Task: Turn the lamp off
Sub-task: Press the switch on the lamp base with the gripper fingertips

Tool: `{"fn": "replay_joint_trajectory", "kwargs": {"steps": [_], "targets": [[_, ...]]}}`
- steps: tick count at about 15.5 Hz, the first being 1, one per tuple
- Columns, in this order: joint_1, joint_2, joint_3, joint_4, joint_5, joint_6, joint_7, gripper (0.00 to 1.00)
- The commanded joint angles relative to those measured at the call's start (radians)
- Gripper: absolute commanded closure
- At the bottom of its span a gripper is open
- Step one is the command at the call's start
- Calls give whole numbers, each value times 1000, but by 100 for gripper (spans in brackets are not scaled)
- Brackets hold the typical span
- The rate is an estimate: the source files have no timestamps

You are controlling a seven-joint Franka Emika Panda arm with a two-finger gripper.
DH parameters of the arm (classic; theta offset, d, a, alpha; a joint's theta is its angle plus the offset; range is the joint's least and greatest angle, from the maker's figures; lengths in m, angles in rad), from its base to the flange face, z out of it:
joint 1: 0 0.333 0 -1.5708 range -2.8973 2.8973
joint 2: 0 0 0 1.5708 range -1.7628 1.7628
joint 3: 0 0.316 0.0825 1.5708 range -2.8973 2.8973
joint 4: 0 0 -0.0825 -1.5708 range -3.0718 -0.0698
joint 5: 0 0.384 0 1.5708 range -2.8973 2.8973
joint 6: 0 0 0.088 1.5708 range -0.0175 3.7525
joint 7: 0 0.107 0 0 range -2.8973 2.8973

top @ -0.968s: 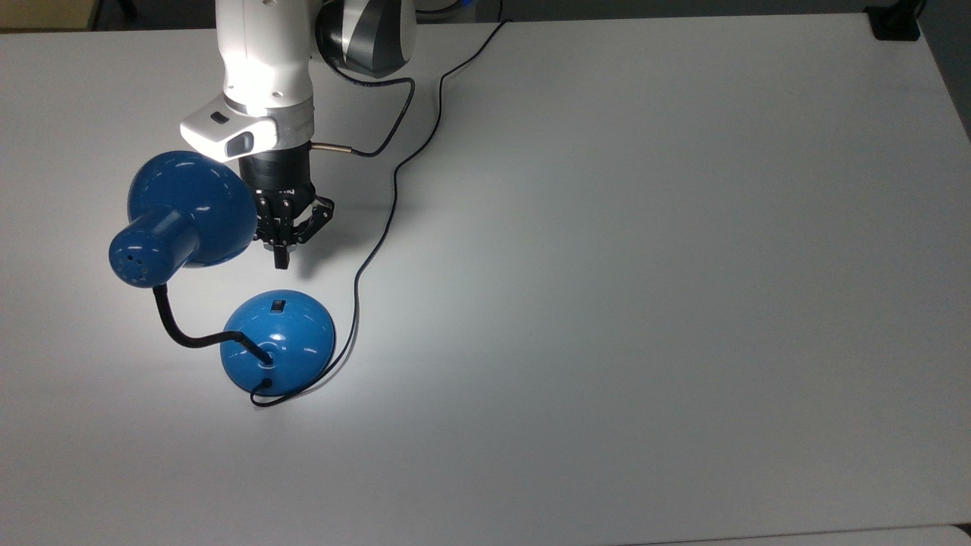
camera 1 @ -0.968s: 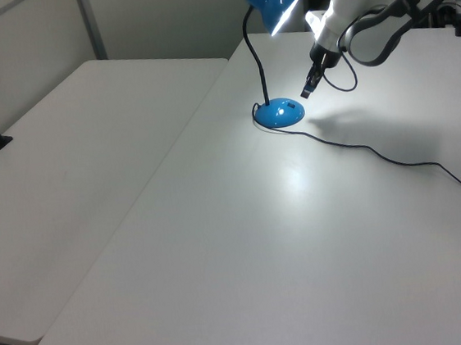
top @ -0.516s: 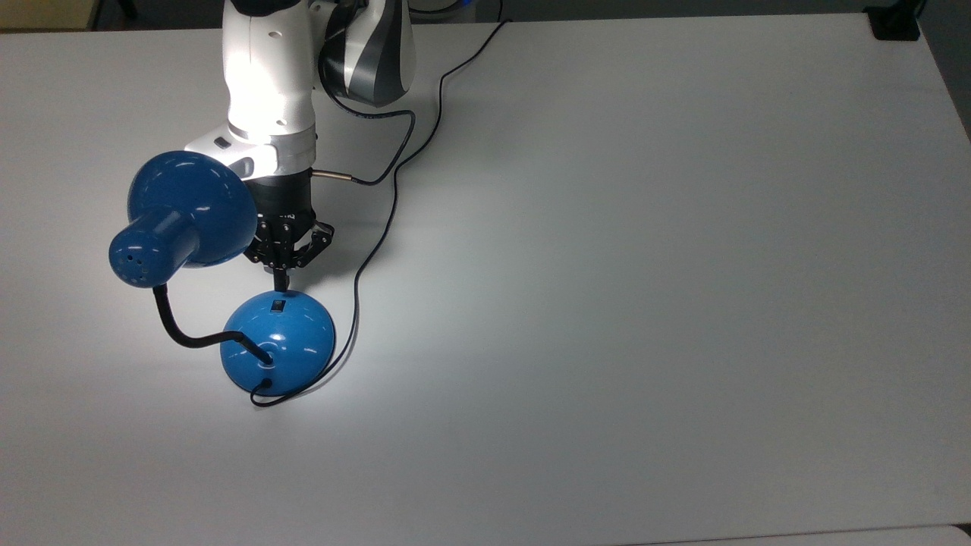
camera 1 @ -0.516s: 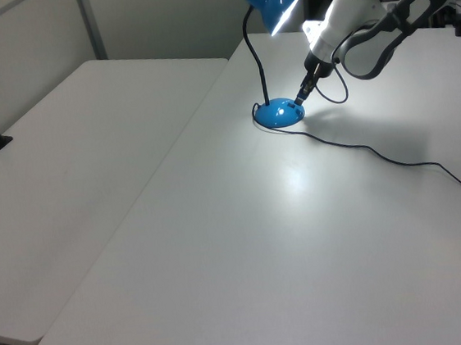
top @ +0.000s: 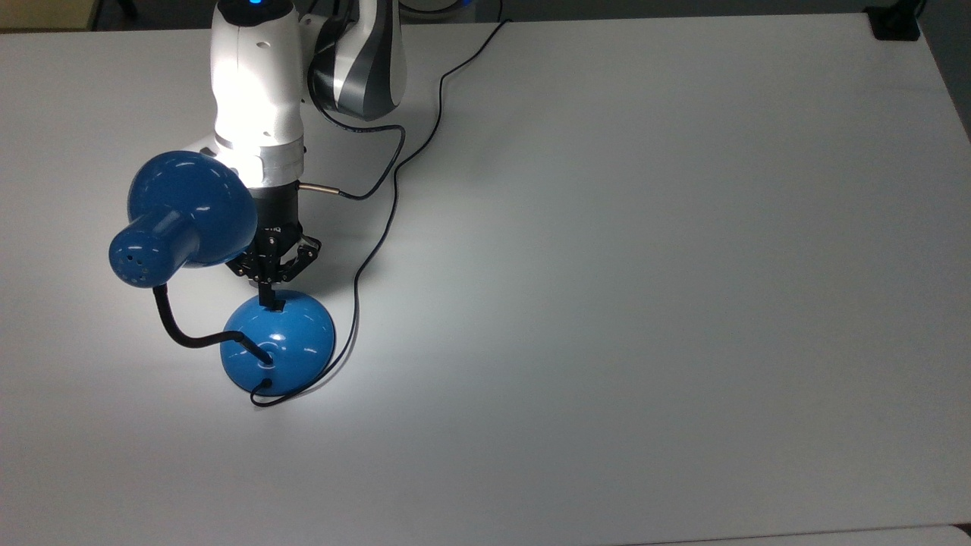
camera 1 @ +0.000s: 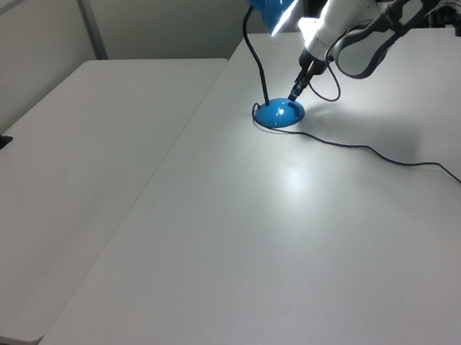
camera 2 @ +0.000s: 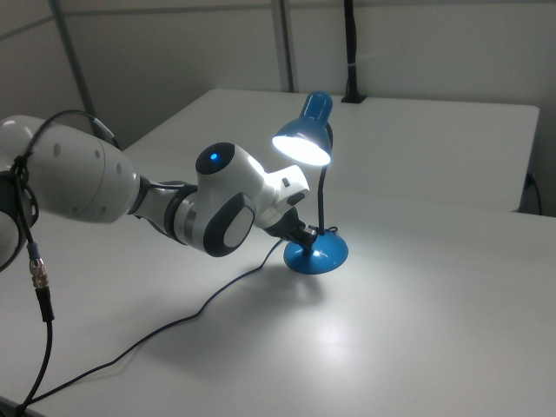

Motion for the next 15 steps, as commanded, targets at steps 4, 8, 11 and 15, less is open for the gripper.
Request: {"fn": "replay_joint_trajectory", "kwargs": {"steps": [4, 8, 11, 15], "targets": [[-4, 16, 0, 12, -16, 9, 21, 100], [-12, -10, 0, -5, -16, 6, 18, 100], [-10, -13, 2, -16, -19, 6, 18, 100], [-10, -30, 4, -30, -19, 6, 20, 100]]}}
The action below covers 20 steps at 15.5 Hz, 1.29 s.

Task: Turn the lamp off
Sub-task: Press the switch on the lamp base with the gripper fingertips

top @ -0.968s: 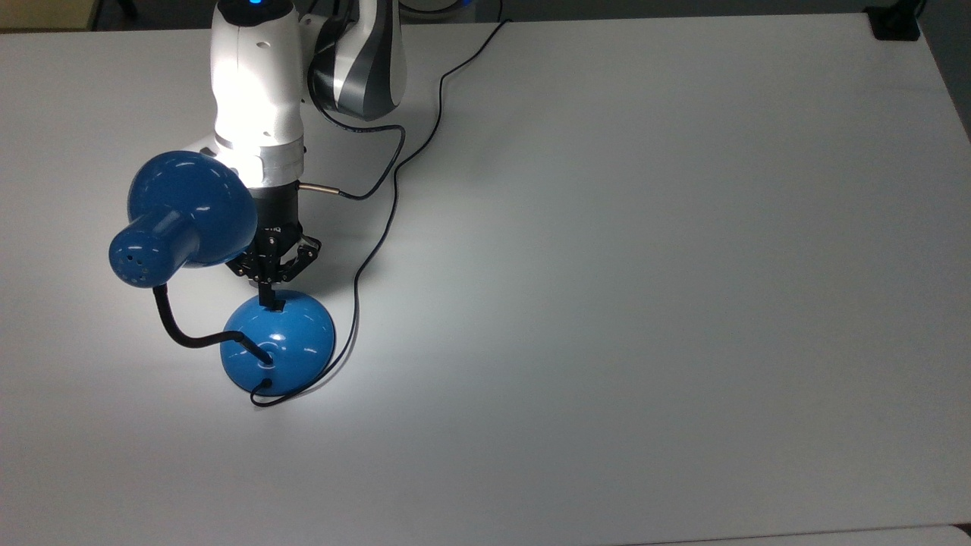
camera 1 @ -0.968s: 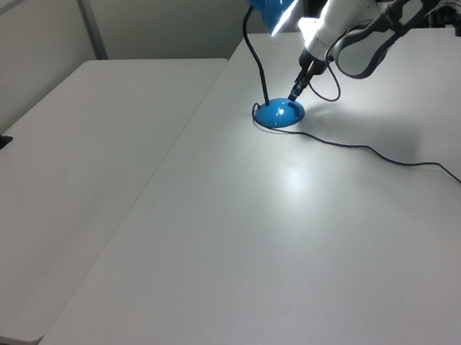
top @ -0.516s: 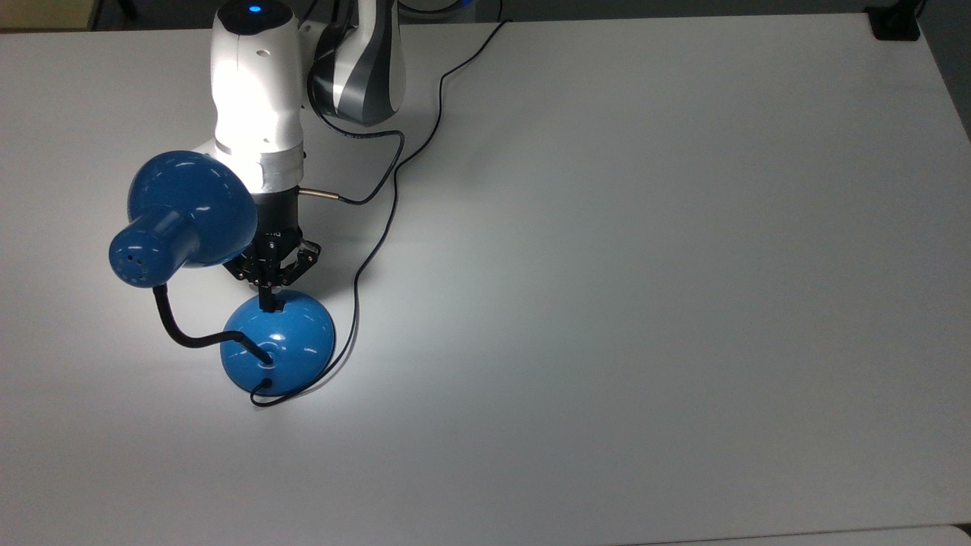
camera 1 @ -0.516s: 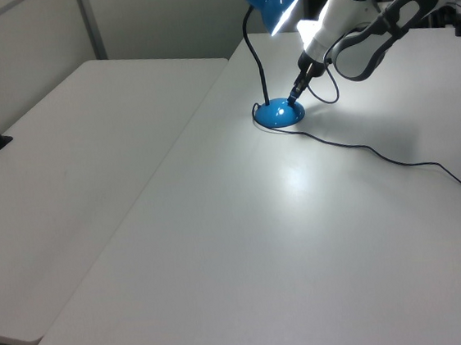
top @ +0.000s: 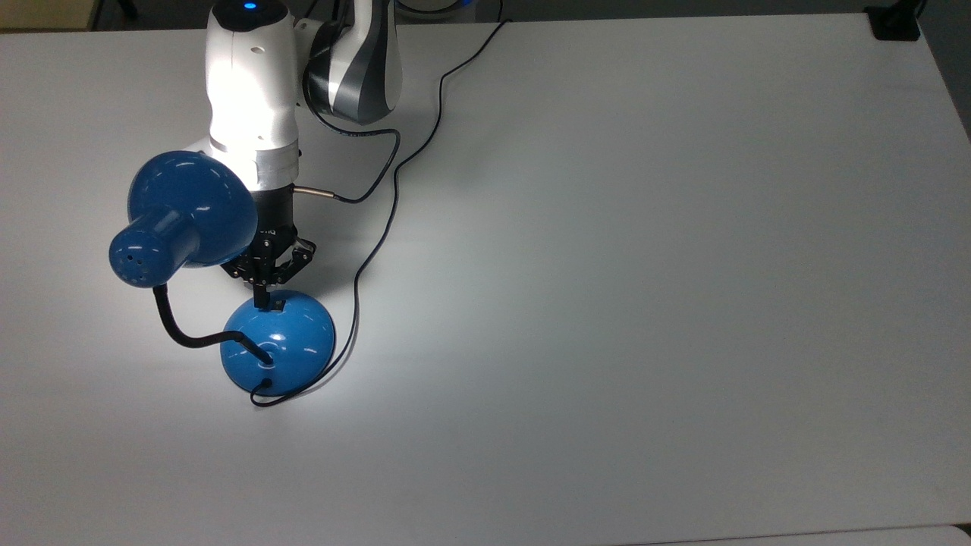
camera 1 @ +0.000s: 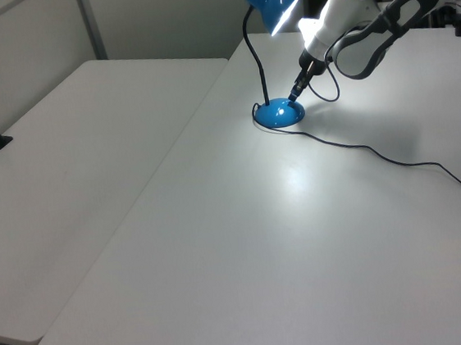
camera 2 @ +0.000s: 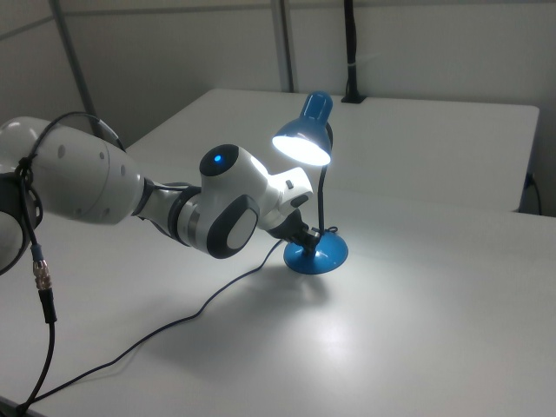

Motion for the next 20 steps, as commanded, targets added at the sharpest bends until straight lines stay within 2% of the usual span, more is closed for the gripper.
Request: {"fn": "replay_joint_trajectory", "kwargs": {"steps": [1, 20], "targets": [[1, -42, 3, -40, -19, 6, 20, 100], [25, -33, 9, -70, -23, 4, 23, 100]]}}
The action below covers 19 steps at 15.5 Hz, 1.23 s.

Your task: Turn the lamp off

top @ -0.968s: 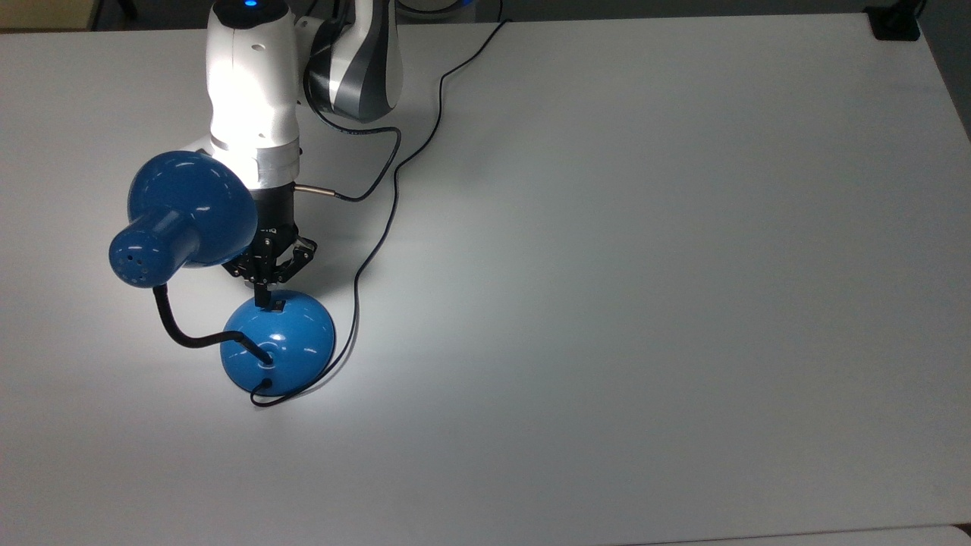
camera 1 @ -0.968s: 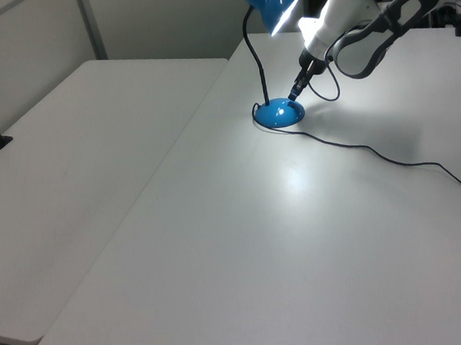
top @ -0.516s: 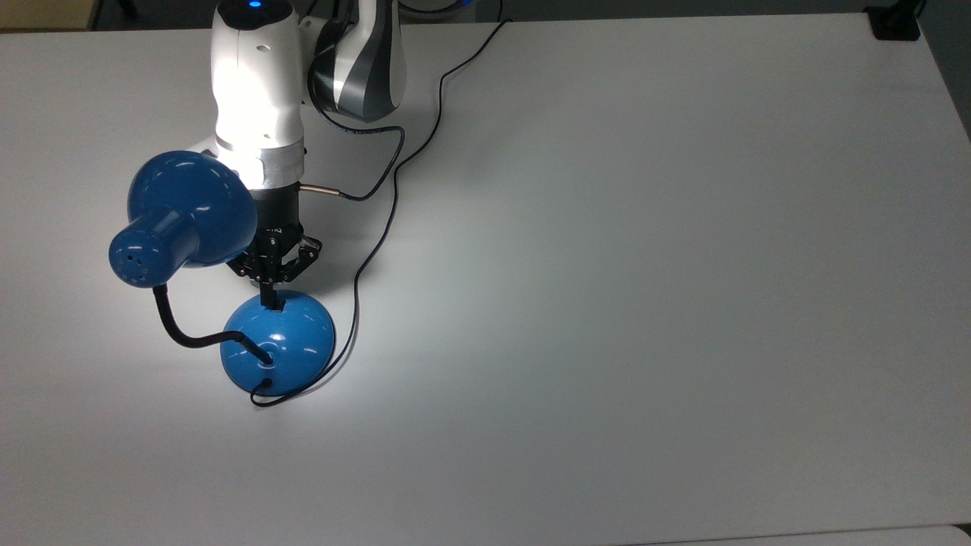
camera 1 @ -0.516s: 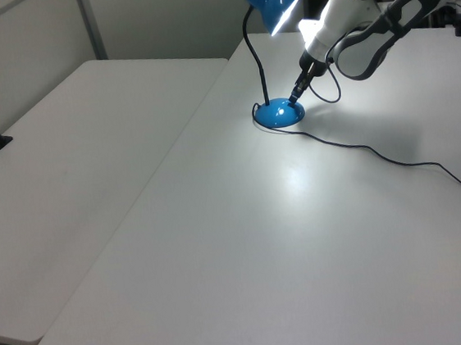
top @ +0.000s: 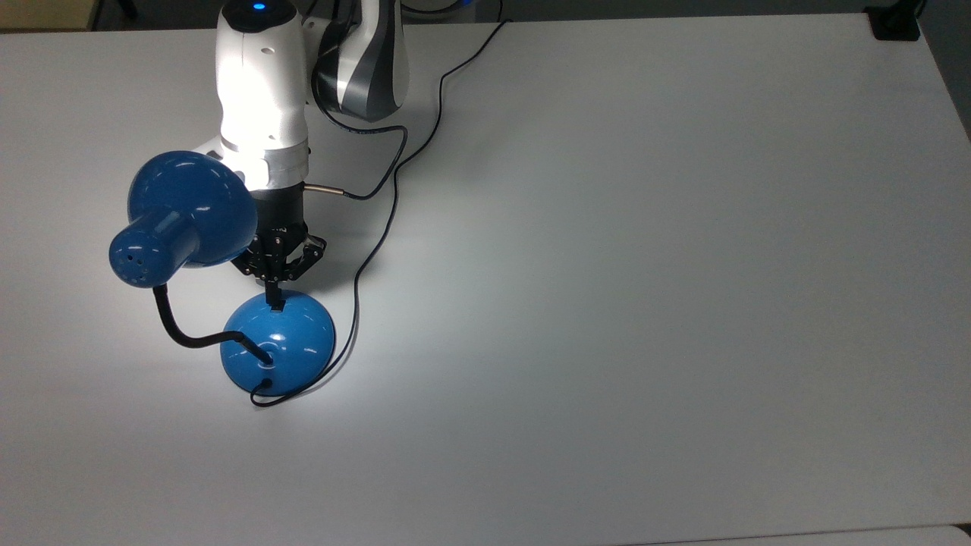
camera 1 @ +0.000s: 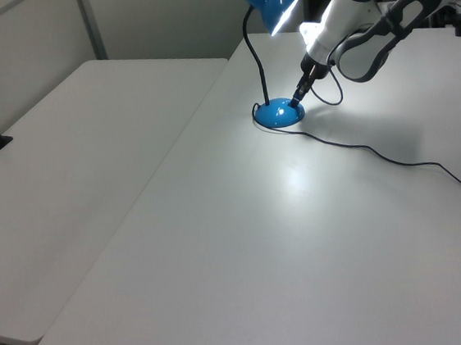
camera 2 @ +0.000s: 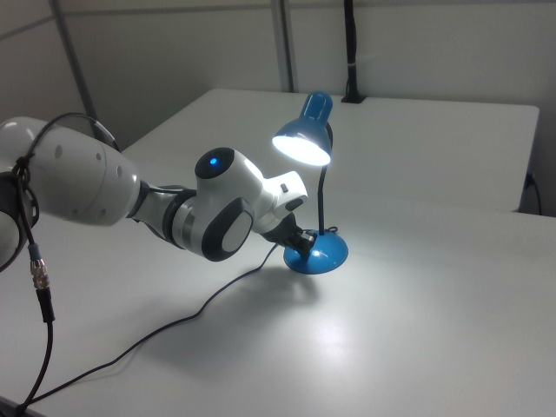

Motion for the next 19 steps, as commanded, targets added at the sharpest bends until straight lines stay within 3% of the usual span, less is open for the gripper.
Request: {"fn": "replay_joint_trajectory", "kwargs": {"steps": [1, 10, 13, 19], "targets": [[20, -20, 1, -40, -21, 6, 23, 100], [17, -6, 1, -40, -30, 4, 23, 100], [14, -55, 2, -81, -32, -10, 20, 100], [21, -208, 19, -103, -33, -350, 15, 100]]}}
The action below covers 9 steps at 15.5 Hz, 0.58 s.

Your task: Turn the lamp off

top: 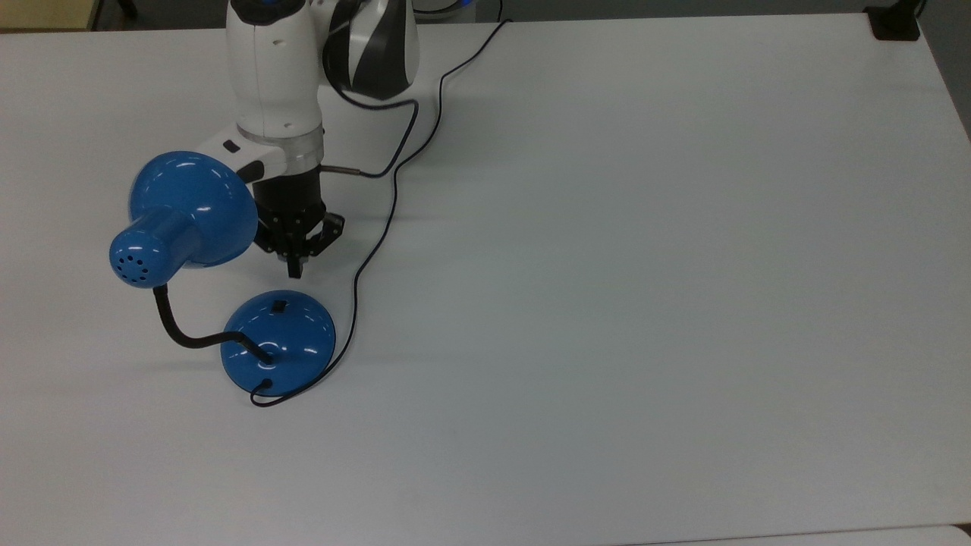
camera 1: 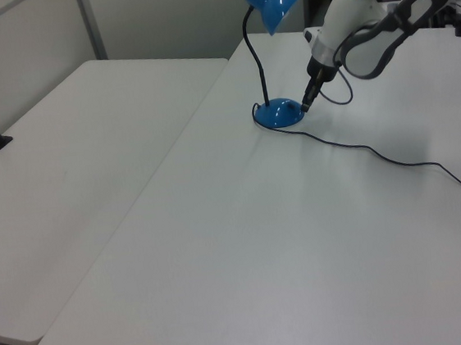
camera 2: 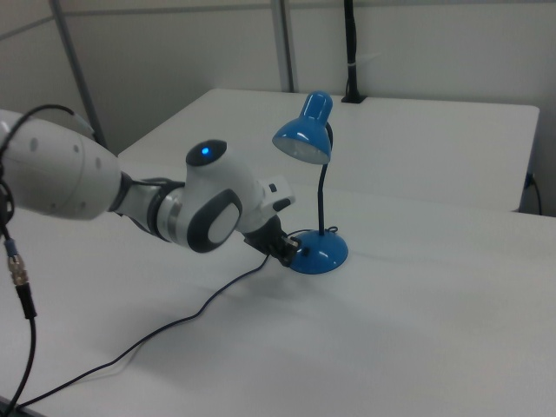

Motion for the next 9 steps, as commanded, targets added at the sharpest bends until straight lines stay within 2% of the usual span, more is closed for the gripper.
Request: {"fn": "replay_joint_trajectory", "kwargs": {"steps": [1, 2, 4, 7, 8, 9], "targets": [[10, -152, 10, -34, -18, -271, 17, 100], [12, -182, 11, -17, -18, -366, 20, 100], [12, -257, 23, 1, -18, -532, 11, 81], [17, -347, 33, 29, -5, -675, 24, 35], [23, -362, 42, 58, -2, -727, 34, 0], [30, -368, 57, 102, -1, -789, 52, 0]]}}
